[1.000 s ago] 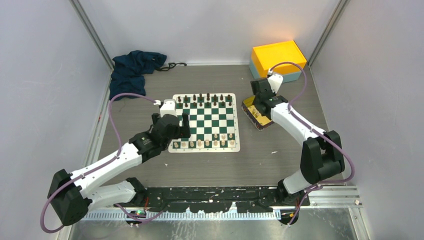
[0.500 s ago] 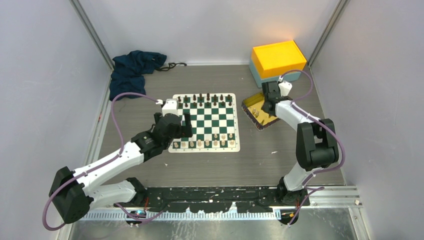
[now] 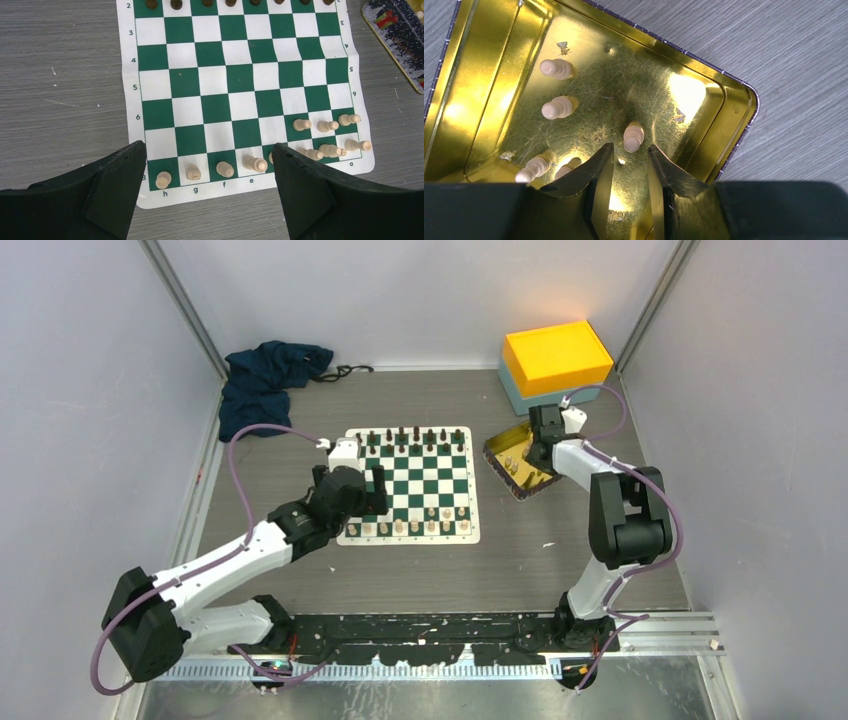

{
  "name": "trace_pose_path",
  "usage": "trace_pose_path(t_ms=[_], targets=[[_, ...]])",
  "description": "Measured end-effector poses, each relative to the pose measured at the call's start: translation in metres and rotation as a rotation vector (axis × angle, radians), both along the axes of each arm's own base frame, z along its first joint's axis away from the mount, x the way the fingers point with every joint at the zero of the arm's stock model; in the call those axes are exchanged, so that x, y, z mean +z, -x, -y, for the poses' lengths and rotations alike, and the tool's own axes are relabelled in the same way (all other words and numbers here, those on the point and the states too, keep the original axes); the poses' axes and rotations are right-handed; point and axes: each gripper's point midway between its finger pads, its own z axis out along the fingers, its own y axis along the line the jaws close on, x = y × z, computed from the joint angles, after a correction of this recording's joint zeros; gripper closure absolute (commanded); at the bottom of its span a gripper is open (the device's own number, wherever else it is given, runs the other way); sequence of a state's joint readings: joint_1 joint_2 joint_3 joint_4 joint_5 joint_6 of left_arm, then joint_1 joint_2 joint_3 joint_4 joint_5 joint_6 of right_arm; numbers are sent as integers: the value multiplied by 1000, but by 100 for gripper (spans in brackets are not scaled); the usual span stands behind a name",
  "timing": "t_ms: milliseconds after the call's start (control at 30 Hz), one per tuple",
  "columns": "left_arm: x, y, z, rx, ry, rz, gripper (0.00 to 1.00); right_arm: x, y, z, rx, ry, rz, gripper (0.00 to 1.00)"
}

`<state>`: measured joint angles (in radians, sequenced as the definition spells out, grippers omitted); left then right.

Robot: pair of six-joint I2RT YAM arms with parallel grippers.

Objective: Set up the chess pieces on the board
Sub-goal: Pick up the chess piece from the storage box.

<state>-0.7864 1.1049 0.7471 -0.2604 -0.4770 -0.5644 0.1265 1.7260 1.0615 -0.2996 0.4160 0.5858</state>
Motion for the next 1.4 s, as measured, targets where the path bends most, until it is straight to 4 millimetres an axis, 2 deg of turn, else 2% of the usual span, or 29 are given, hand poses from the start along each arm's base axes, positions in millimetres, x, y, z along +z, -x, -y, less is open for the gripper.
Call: trace_pose_path(t_ms=[467, 633, 767, 900, 1200, 1400], targets=[[-8, -4, 4, -3, -10, -12, 4, -23, -2, 3, -3, -27, -38, 64], [-9, -4, 5, -3, -12, -14, 4, -23, -2, 3, -3, -31, -38, 75], [-9, -4, 5, -3, -12, -13, 4, -23, -3, 4, -4, -35, -36, 89], [-9, -4, 5, -3, -12, -13, 4, -23, -3, 3, -2, -38, -35, 98], [-9, -4, 5, -3, -11, -13, 4, -20, -10, -5, 23, -79, -7, 99], [-9, -4, 5, -3, -12, -13, 4, -7, -14, -13, 51, -123, 62, 99]])
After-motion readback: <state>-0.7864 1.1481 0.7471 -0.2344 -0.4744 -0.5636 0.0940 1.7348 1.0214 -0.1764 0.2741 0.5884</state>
